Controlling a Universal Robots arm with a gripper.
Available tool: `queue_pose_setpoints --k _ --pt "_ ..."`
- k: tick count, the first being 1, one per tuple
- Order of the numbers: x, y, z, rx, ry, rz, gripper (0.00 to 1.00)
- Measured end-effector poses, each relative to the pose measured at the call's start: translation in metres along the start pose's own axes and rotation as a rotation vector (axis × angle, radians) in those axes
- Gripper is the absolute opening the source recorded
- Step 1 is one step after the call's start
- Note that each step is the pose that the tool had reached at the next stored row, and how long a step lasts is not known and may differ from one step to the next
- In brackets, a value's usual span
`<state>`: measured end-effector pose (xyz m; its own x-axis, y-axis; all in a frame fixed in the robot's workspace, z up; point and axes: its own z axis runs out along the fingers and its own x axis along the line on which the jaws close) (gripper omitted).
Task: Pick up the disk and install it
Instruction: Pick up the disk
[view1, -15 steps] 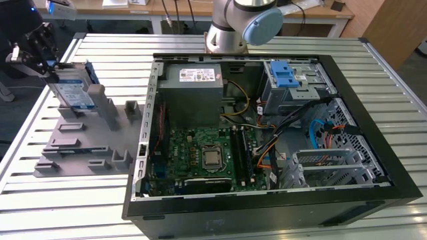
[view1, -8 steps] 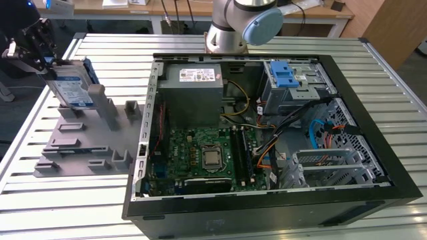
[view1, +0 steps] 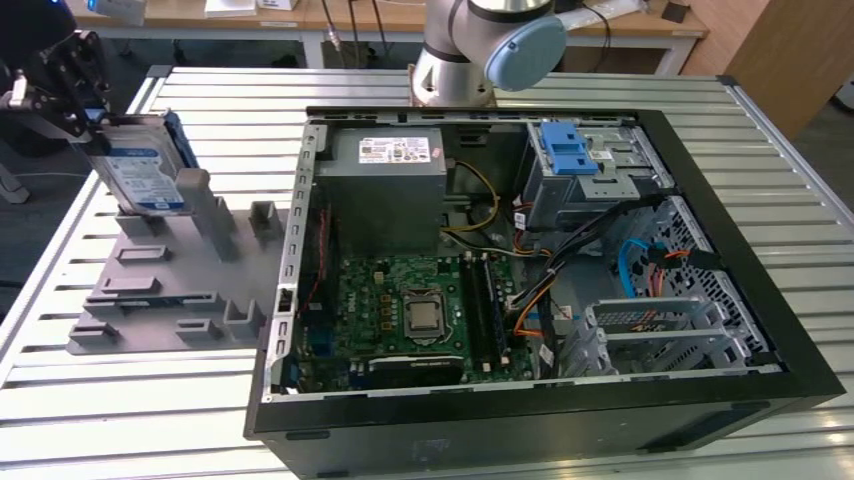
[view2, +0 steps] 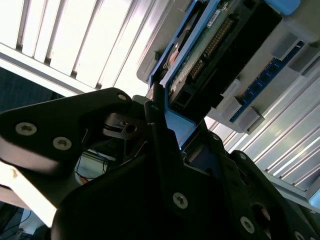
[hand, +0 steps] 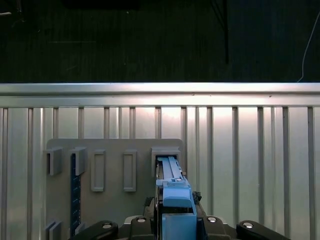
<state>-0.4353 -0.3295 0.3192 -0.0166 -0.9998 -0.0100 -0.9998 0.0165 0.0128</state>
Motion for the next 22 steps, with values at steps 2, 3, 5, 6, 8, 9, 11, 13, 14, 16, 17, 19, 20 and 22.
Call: queue_pose_setpoints --k 2,3,5,6,8,9,11,13,14,16,17,19,20,22 --pt "0.0 0.0 -0.0017 0.0 0.0 0.0 0.37" --pt "0.0 0.0001 -0.0025 0.0001 -0.0001 0.0 0.37" --pt "0.0 0.0001 -0.0045 0.0 0.0 0.0 0.37" --pt "0.0 0.0001 -0.0054 0.0 0.0 0.0 0.37" --pt "-0.0001 0.0001 -0.0074 0.0 0.0 0.0 0.37" --pt "-0.0001 0.0001 -0.0084 0.0 -0.0001 0.0 0.37" --pt "-0.0001 0.0001 -0.0104 -0.0001 0.0 0.0 0.37" --pt "-0.0001 0.0002 -0.0125 -0.0001 0.0 0.0 0.37" --pt "-0.0001 0.0002 -0.0136 0.0 0.0 0.0 0.37" --pt "-0.0002 0.0002 -0.016 0.0001 -0.0001 0.0 0.37" --pt "-0.0002 0.0002 -0.0171 0.0001 -0.0001 0.0 0.37" --pt "-0.0002 0.0003 -0.0198 -0.0001 0.0 0.0 0.37" --pt "-0.0002 0.0003 -0.021 0.0 -0.0001 0.0 0.37" --pt "-0.0002 0.0003 -0.0236 0.0 0.0 0.0 0.37"
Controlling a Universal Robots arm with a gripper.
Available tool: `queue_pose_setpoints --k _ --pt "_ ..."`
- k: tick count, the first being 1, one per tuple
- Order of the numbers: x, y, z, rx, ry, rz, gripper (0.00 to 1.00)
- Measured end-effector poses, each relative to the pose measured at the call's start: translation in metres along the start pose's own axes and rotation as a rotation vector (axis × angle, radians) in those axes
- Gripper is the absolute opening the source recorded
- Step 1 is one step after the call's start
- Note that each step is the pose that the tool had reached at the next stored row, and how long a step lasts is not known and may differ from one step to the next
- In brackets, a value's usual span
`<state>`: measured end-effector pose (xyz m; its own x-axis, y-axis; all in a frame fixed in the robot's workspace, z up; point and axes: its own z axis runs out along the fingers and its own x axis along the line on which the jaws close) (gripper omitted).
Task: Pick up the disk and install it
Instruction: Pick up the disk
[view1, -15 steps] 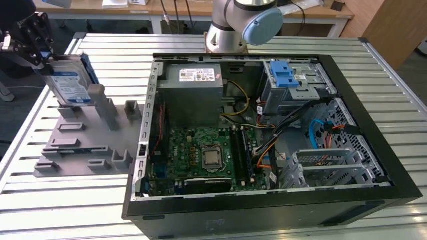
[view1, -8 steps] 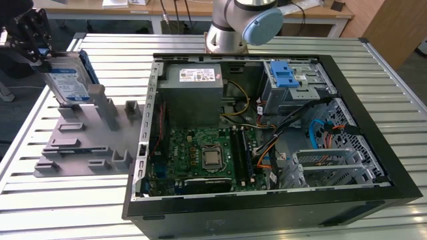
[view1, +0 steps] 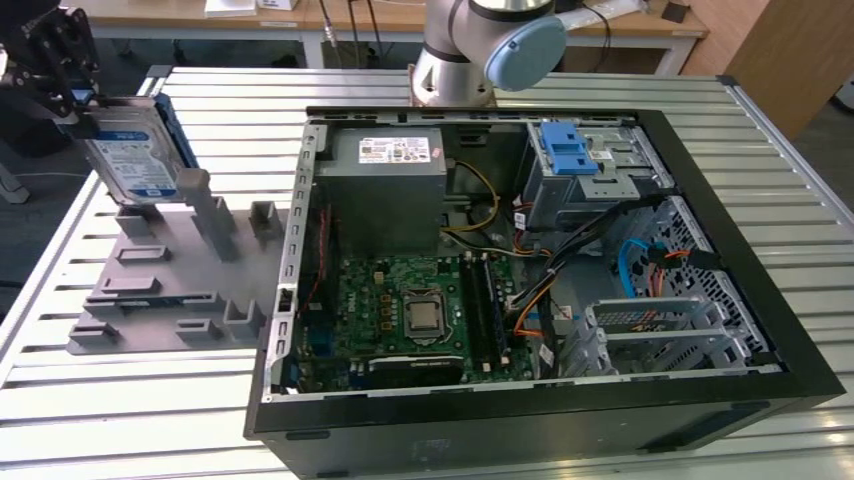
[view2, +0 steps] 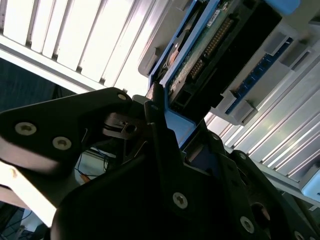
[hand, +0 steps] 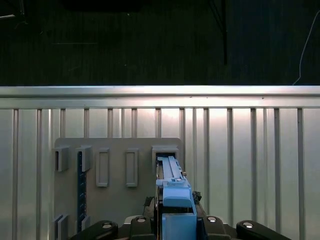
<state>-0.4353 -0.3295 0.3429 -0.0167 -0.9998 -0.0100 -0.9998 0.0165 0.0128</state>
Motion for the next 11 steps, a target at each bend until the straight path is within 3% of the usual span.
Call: queue_pose_setpoints --k 11 --pt "-0.0001 0.0002 -0.0134 0.0 0.0 0.0 0.37"
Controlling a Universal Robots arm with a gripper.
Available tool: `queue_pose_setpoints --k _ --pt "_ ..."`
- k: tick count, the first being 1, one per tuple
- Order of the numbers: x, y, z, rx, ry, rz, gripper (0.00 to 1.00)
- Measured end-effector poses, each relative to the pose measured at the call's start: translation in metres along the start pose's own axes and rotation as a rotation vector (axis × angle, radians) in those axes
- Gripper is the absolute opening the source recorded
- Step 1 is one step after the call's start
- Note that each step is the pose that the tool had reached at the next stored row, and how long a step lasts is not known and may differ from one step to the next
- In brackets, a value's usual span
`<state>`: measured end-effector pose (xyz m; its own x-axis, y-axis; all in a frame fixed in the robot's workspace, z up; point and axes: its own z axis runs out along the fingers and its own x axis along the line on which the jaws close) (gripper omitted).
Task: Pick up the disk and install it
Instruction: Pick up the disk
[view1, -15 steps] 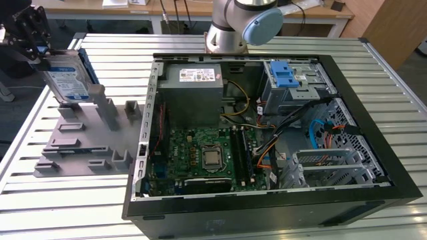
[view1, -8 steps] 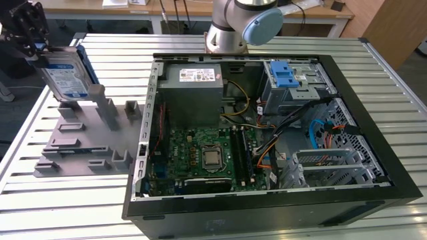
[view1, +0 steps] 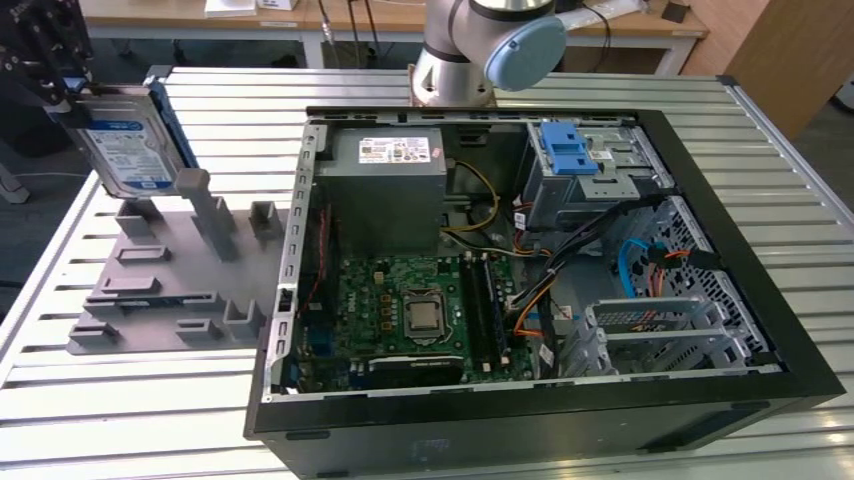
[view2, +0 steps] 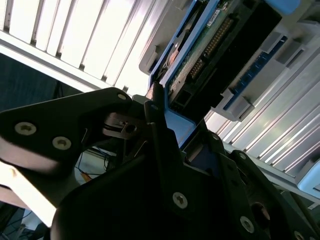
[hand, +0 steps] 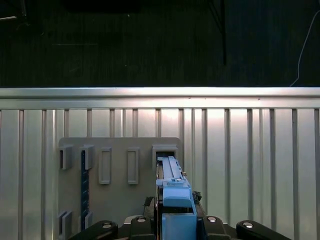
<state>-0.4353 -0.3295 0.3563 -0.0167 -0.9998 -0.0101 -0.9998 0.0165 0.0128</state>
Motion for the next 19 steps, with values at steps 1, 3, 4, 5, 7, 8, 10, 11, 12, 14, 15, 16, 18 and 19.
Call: queue_pose_setpoints --k 1,3,4,5,7,8,10,11,12,14,15,16,18,19 --pt "0.0 0.0 -0.0013 0.0 0.0 0.0 0.37" --pt "0.0 0.0001 -0.0037 0.0 0.0 0.0 0.37" --pt "0.0 0.0001 -0.0049 -0.0001 0.0 0.0 0.37" --pt "-0.0001 0.0001 -0.0061 0.0 0.0 0.0 0.37" --pt "-0.0001 0.0001 -0.0084 0.0 0.0 0.0 0.37" --pt "-0.0001 0.0001 -0.0095 0.0 0.0 0.0 0.37" --pt "-0.0001 0.0002 -0.0117 0.0 0.0 0.0 0.37" --pt "-0.0001 0.0002 -0.0129 0.0 0.0 0.0 0.37" --pt "-0.0002 0.0002 -0.014 -0.0001 0.0 0.0 0.37" --pt "-0.0002 0.0002 -0.0161 0.0001 0.0 0.0 0.37" --pt "-0.0002 0.0002 -0.0173 0.0001 0.0 0.0 0.37" --pt "-0.0002 0.0002 -0.0183 0.0 0.0 0.0 0.37" --pt "-0.0002 0.0003 -0.0203 0.0 0.0 0.0 0.37" --pt "-0.0002 0.0003 -0.0213 0.0 0.0 0.0 0.37"
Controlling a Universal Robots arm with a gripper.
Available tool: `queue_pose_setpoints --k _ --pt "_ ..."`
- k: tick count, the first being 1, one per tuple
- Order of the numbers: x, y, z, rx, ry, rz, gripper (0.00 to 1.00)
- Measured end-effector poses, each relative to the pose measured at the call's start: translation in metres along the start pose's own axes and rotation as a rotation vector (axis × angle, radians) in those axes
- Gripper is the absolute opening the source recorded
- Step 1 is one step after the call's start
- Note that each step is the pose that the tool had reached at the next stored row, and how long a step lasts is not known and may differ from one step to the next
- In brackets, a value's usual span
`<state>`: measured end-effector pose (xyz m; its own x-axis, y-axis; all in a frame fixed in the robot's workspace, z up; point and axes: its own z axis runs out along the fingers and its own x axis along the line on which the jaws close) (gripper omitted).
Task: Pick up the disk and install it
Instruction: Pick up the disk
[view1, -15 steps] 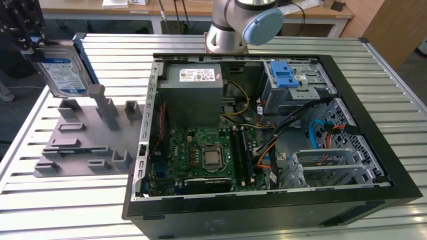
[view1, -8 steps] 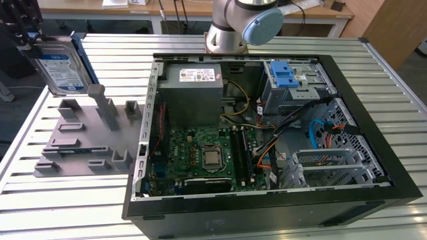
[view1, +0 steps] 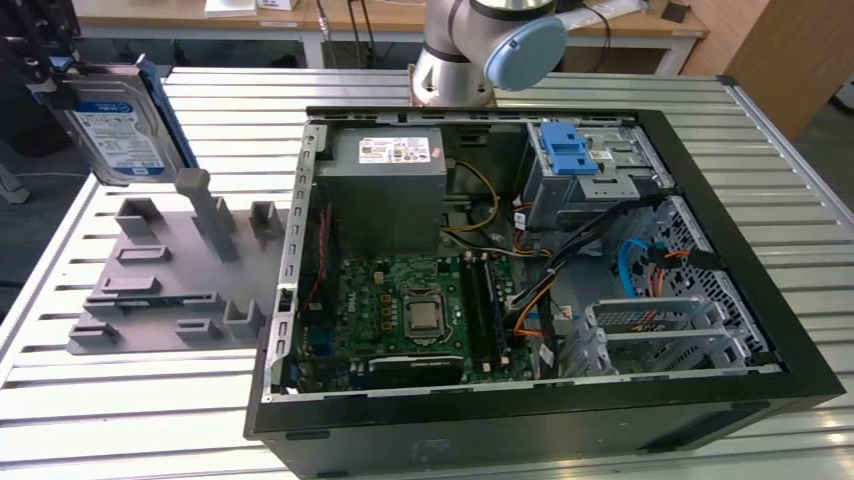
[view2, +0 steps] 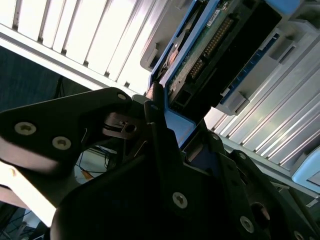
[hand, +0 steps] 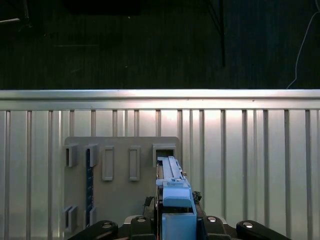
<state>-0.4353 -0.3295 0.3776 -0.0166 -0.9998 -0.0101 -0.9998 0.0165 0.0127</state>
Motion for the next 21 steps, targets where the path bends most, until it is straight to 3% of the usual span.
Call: queue_pose_setpoints --k 21 --pt "-0.0002 0.0003 -0.0249 -0.0001 0.0 0.0 0.37"
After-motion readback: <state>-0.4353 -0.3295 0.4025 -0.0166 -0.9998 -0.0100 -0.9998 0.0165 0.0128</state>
